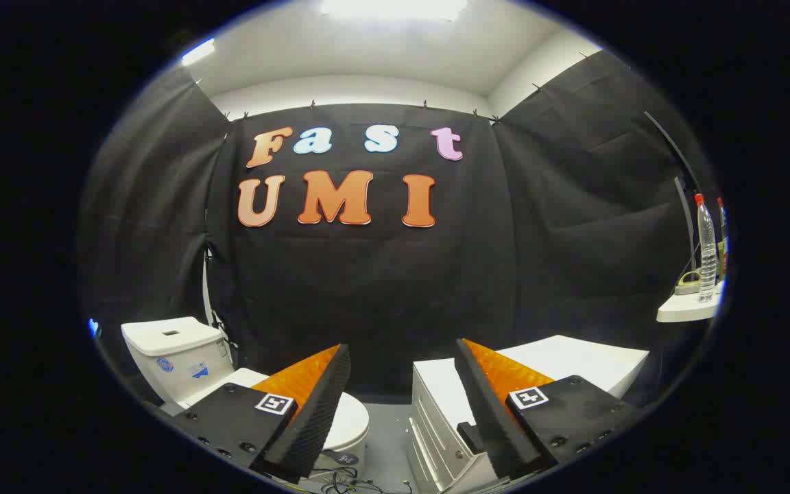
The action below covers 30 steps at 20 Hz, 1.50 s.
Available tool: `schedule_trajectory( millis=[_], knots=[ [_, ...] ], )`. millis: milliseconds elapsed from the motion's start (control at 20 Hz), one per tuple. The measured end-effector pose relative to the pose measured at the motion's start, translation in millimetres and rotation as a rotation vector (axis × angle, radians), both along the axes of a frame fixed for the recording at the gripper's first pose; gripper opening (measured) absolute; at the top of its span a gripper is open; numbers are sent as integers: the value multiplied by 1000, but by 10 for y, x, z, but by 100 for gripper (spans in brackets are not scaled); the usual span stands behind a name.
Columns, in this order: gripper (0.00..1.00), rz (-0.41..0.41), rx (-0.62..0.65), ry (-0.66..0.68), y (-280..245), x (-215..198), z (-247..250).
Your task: Open the toilet lid.
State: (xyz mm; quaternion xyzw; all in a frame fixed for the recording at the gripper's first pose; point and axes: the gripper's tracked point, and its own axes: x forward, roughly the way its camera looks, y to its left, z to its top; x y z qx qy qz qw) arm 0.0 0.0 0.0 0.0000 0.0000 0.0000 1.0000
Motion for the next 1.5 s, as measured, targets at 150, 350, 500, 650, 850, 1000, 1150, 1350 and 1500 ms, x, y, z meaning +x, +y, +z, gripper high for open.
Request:
schedule_trajectory(
  millis=[150,350,500,650,850,1000,1150,1350,1500],
  knots=[
    [98,-1,6,4,-19,9,-17],
    [98,-1,10,13,-46,9,-34],
    [98,5,8,13,-22,19,-37],
    [98,6,11,13,-29,12,-31],
    [98,5,11,11,-35,17,-22],
    [98,6,7,11,-17,14,-18],
    [98,8,6,13,-20,15,-20],
    [98,8,7,12,-22,13,-9],
    [98,9,6,11,-27,8,-2]
  ],
)
